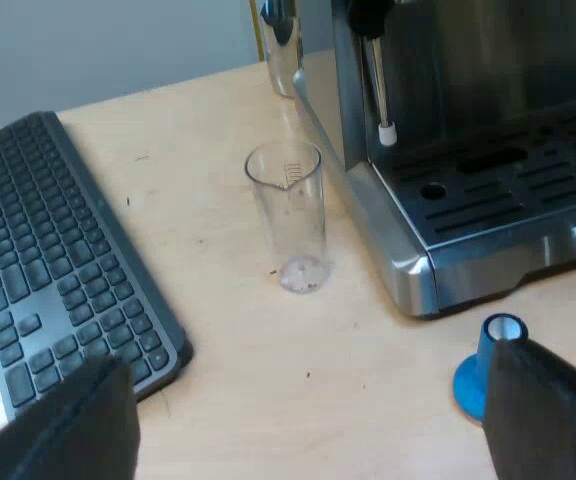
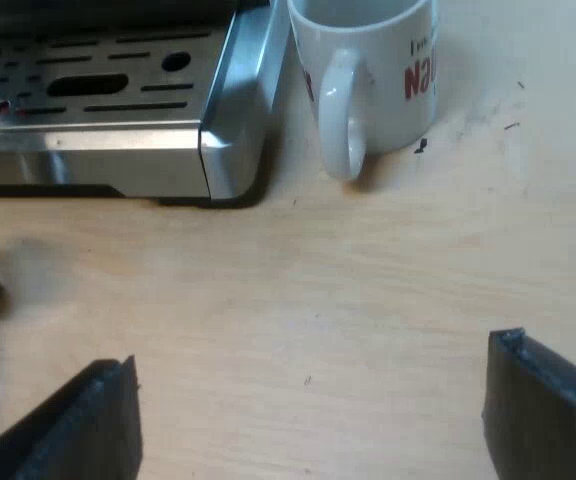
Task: Grind coffee beans and then tamp
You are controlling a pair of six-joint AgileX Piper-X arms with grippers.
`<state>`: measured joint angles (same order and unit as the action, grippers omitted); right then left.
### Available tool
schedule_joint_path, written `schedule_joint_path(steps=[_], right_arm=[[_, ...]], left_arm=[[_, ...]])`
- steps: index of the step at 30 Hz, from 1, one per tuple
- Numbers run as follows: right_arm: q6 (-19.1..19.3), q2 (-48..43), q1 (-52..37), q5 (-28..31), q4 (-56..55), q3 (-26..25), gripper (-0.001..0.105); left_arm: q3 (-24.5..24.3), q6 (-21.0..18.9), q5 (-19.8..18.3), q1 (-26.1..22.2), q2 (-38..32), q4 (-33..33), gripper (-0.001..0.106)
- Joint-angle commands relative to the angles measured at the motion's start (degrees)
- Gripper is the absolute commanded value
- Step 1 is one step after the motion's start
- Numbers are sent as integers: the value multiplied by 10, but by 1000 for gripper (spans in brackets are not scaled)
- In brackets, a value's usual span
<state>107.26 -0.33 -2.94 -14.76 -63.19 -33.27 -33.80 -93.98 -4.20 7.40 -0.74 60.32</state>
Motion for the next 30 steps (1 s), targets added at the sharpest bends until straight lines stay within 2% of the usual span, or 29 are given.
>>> schedule_joint_path(steps=[1, 4, 30], right_arm=[[5, -27, -2, -6, 3, 3, 71], [5, -27, -2, -6, 3, 10, 71], [5, -27, -2, -6, 5, 15, 71]], left_arm=[[13, 0, 6, 0, -23, 18, 72], [24, 0, 5, 0, -22, 26, 72], [24, 0, 3, 0, -22, 24, 72]])
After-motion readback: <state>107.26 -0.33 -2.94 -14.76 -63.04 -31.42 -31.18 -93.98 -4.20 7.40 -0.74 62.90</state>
